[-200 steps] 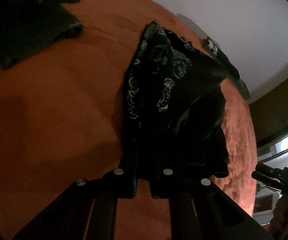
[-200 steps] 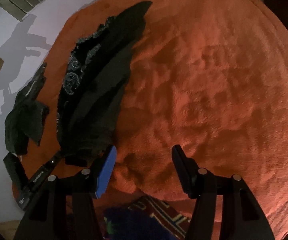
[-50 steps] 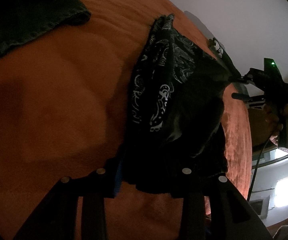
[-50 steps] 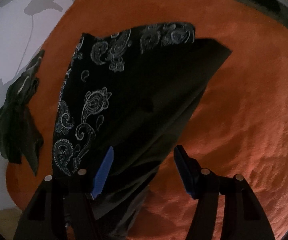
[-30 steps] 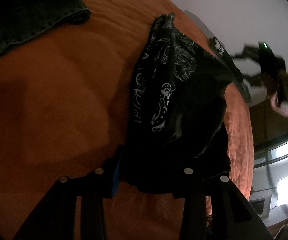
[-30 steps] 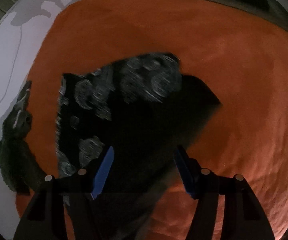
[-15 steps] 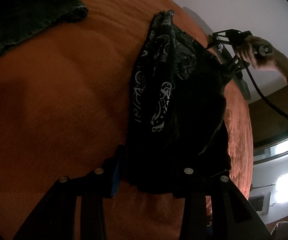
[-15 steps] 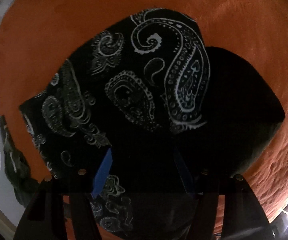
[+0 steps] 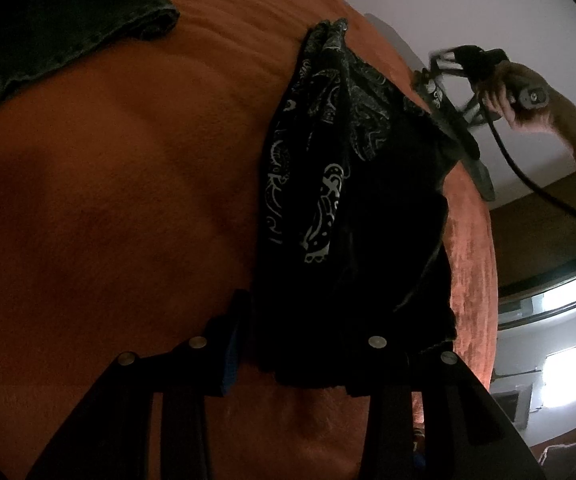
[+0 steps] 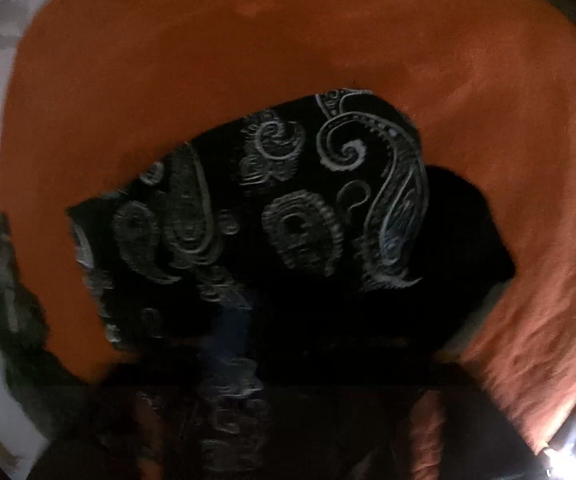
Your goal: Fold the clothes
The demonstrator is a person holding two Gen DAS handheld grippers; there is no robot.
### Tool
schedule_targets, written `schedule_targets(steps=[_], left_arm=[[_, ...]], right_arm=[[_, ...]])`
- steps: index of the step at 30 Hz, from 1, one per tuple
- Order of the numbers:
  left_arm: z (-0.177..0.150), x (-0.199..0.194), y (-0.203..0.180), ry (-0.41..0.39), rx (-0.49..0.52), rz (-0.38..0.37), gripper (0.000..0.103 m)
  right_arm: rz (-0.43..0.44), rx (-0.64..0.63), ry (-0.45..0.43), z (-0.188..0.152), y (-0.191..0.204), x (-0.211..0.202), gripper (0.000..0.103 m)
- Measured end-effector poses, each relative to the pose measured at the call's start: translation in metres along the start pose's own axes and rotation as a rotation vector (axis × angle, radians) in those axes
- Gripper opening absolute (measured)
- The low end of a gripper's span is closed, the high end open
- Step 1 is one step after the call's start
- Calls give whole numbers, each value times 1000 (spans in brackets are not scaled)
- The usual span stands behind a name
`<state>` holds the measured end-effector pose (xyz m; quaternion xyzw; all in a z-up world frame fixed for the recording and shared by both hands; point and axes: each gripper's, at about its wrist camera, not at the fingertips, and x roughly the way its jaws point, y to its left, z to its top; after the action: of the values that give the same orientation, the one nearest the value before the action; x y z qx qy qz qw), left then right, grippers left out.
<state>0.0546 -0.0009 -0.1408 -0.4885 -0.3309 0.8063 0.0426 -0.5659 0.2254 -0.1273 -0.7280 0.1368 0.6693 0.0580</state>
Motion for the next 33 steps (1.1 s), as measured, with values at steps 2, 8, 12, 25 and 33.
schedule_targets(steps=[2,8,12,25,33], left_arm=[[1,0,-1,1,13,-1,41],[1,5,-7,-6,59,31,43],[1,5,-4,-4,49,23,45],[3,1,0,4,25,6,46],[4,2,4,10,13,-2,46]], right_arm=[[-96,-235,-10,-5,20,4,97],[-367,-863,-1,-54,62,26,91],[-383,-868,5,-58,64,35,47],[-410,-813,-113,-67,70,-28,1],[-549,-911,-135,-108,98,-33,11]])
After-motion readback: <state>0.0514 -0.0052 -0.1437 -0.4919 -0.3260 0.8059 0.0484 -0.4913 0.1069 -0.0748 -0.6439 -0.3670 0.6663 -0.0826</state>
